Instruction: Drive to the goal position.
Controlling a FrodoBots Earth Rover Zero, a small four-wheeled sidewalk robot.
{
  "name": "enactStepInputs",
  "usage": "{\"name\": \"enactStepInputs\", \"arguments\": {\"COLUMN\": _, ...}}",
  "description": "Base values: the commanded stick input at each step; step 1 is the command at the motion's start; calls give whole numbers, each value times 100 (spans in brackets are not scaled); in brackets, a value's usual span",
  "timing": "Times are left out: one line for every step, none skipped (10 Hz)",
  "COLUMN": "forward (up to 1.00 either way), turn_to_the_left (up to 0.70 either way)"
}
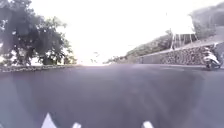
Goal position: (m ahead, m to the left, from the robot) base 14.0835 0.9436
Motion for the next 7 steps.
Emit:
{"name": "enactStepInputs", "arguments": {"forward": 85, "turn_to_the_left": 0}}
{"name": "enactStepInputs", "arguments": {"forward": 85, "turn_to_the_left": 0}}
{"name": "enactStepInputs", "arguments": {"forward": 85, "turn_to_the_left": 0}}
{"name": "enactStepInputs", "arguments": {"forward": 85, "turn_to_the_left": 0}}
{"name": "enactStepInputs", "arguments": {"forward": 85, "turn_to_the_left": 0}}
{"name": "enactStepInputs", "arguments": {"forward": 85, "turn_to_the_left": 0}}
{"name": "enactStepInputs", "arguments": {"forward": 85, "turn_to_the_left": 0}}
